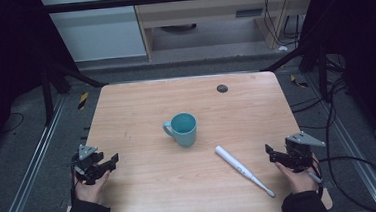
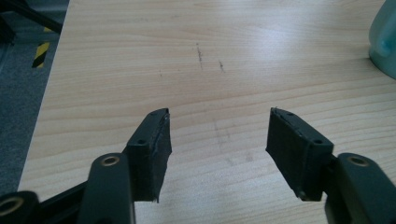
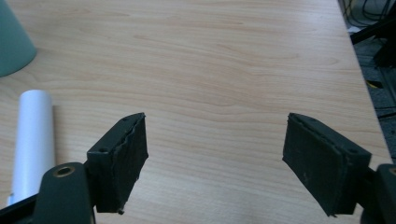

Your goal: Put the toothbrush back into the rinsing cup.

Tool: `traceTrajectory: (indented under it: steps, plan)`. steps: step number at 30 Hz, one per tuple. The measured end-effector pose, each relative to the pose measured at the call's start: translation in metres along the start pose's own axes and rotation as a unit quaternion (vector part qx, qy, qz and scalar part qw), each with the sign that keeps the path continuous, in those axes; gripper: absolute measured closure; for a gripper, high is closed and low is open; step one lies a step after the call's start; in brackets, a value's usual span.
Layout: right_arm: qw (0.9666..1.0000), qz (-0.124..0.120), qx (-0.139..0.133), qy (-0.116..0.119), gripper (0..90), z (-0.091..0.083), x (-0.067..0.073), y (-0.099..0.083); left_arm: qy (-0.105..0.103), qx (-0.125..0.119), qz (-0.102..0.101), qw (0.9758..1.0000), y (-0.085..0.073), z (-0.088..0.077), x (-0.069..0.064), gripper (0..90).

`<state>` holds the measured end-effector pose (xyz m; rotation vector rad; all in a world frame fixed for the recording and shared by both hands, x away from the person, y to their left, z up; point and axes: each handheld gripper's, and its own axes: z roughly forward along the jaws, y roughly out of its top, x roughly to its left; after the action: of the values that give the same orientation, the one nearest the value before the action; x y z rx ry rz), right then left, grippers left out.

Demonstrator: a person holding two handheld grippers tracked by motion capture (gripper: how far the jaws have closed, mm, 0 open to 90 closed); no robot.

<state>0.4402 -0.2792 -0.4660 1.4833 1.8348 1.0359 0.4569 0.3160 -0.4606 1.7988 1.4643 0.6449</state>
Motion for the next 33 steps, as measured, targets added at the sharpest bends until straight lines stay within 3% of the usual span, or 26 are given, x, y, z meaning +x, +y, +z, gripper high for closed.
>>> traceTrajectory:
  steps: [3,7,14,15,19,20,27,33]
  plan:
    - [0.9999,-0.007,0.01,-0.001,22.4,-0.001,0.004,0.0,-0.004,0.005,-0.002,1.0,-0.002,0.001,0.001,44.6]
    - [0.9997,-0.021,0.013,0.007,26.1,-0.004,0.013,0.001,0.009,0.011,0.014,0.9998,-0.002,0.003,0.002,48.2]
    - [0.9988,-0.028,0.026,0.03,38.7,-0.012,0.025,0.001,0.008,0.013,0.024,0.9996,-0.005,0.005,-0.001,50.9]
    - [0.998,-0.034,0.037,0.04,45.4,-0.013,0.03,0.0,0.007,0.011,0.024,0.9996,-0.005,0.005,-0.001,49.5]
    - [0.996,-0.047,0.054,0.054,54.6,-0.013,0.035,-0.002,-0.004,0.009,0.029,0.9995,-0.006,0.006,-0.002,48.0]
    - [0.9943,-0.051,0.066,0.067,60.9,-0.013,0.038,-0.003,-0.006,0.009,0.031,0.9995,-0.006,0.006,-0.003,47.5]
    - [0.9906,-0.066,0.091,0.079,72.5,-0.016,0.043,-0.01,-0.004,0.006,0.029,0.9995,-0.004,0.002,-0.005,45.8]
    - [0.9868,-0.077,0.11,0.09,80.3,-0.016,0.048,-0.015,-0.011,0.017,0.03,0.9994,-0.005,0.004,-0.005,45.8]
